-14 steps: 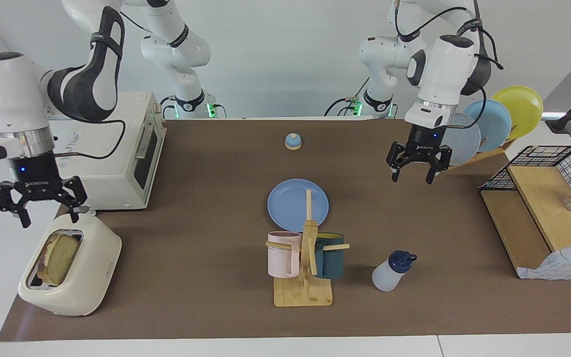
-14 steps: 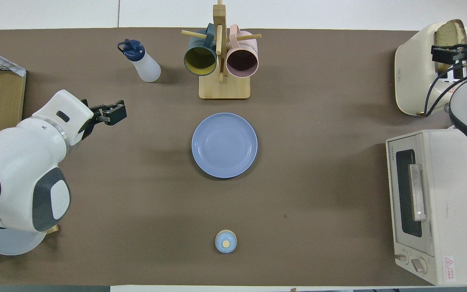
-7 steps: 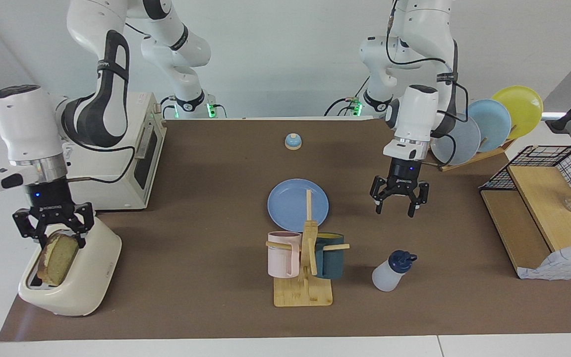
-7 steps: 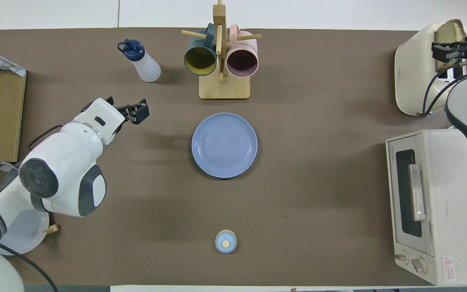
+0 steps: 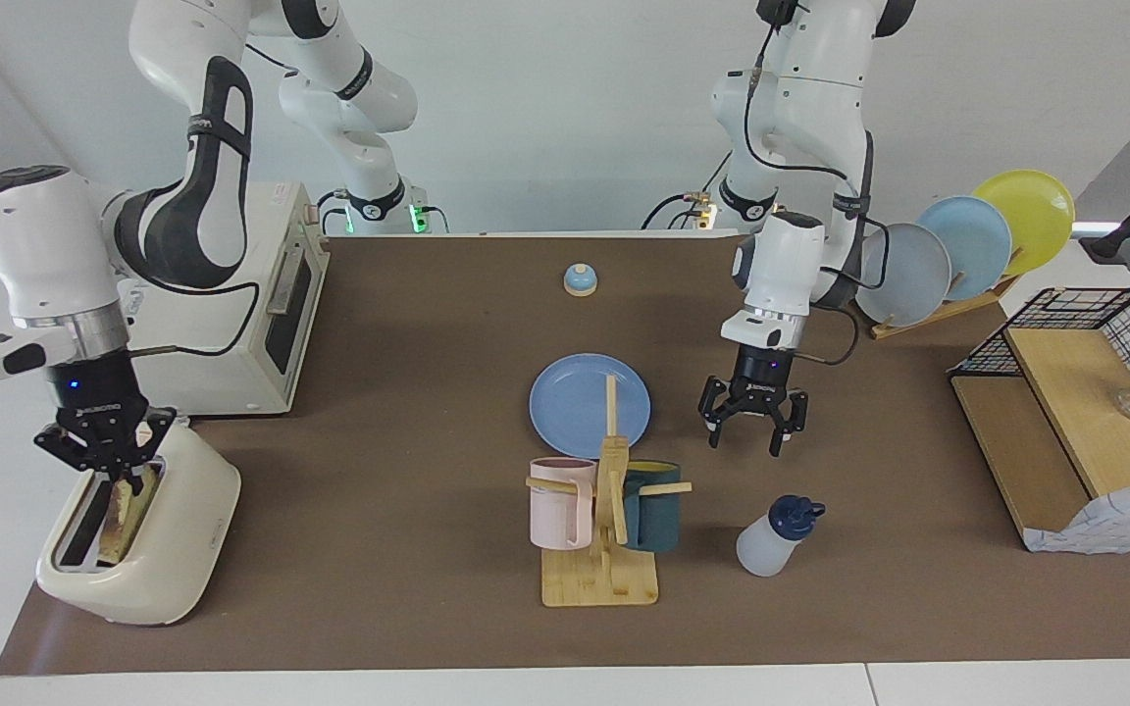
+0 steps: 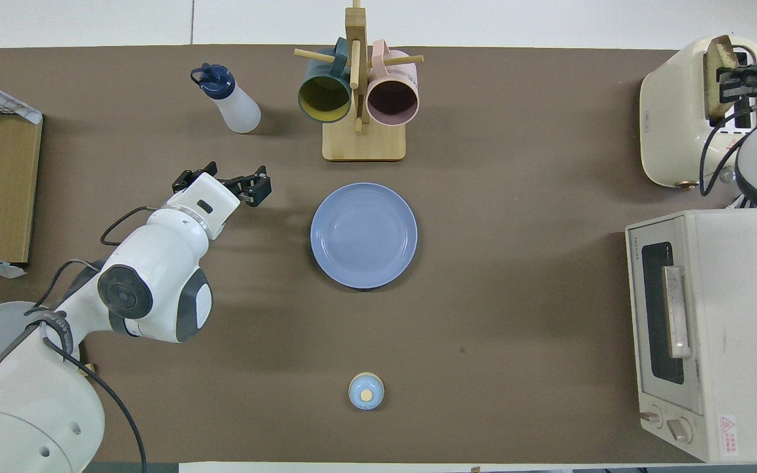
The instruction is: Put bread on plate and add seasoning
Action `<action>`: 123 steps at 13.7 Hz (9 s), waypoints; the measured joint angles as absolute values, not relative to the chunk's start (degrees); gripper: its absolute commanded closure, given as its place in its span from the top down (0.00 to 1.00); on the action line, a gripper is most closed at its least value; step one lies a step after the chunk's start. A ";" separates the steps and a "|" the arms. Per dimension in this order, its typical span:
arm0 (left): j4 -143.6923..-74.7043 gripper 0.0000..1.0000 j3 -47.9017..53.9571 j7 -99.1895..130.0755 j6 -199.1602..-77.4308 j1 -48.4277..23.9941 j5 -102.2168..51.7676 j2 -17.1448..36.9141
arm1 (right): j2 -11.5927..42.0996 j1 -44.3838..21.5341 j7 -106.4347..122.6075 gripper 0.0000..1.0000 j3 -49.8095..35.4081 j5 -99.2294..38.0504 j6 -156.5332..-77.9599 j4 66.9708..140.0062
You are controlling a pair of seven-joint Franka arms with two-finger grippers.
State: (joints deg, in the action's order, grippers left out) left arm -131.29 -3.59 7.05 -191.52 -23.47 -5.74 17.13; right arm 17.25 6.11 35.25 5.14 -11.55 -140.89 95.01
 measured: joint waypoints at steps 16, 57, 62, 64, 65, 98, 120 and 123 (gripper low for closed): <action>-115.88 1.00 -24.22 7.14 -193.75 -44.60 -20.95 32.91 | 10.19 -19.97 -2.43 0.00 3.99 -6.70 -113.24 87.09; -103.83 0.00 -26.79 6.99 -189.02 -40.13 -21.18 39.04 | 8.98 -38.04 -34.25 0.03 4.34 -6.78 -160.81 124.14; -100.63 0.00 -27.07 6.40 -180.04 -38.82 -15.41 36.60 | 8.39 -37.92 -34.25 1.00 4.32 -6.78 -162.35 126.31; -99.09 0.00 -27.10 4.89 -173.18 -37.42 -13.63 33.66 | 8.32 -37.92 -34.25 1.00 4.32 -6.78 -162.30 126.34; -98.78 0.00 -27.09 3.24 -169.98 -37.02 -13.36 32.03 | 8.26 -37.91 -34.25 1.00 4.32 -6.78 -162.12 126.25; -106.72 0.00 -18.91 -57.60 -96.61 -45.55 -13.33 -6.47 | 2.94 -34.45 -51.15 0.95 3.77 -35.86 -114.56 95.79; -108.05 0.00 -17.88 -60.37 -96.59 -45.57 -12.88 -7.37 | 4.60 -39.06 -51.14 0.43 3.63 -30.45 -111.43 88.47; -108.05 0.00 -17.88 -60.40 -96.59 -45.57 -12.88 -7.37 | 4.70 -39.06 -51.14 0.37 3.64 -30.44 -112.46 88.60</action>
State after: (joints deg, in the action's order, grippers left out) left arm -108.05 -17.88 -60.40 -96.59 -45.57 -12.88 -7.37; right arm 4.70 -39.06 -51.14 3.64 -30.44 -112.46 88.60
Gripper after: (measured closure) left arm 0.551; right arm 0.568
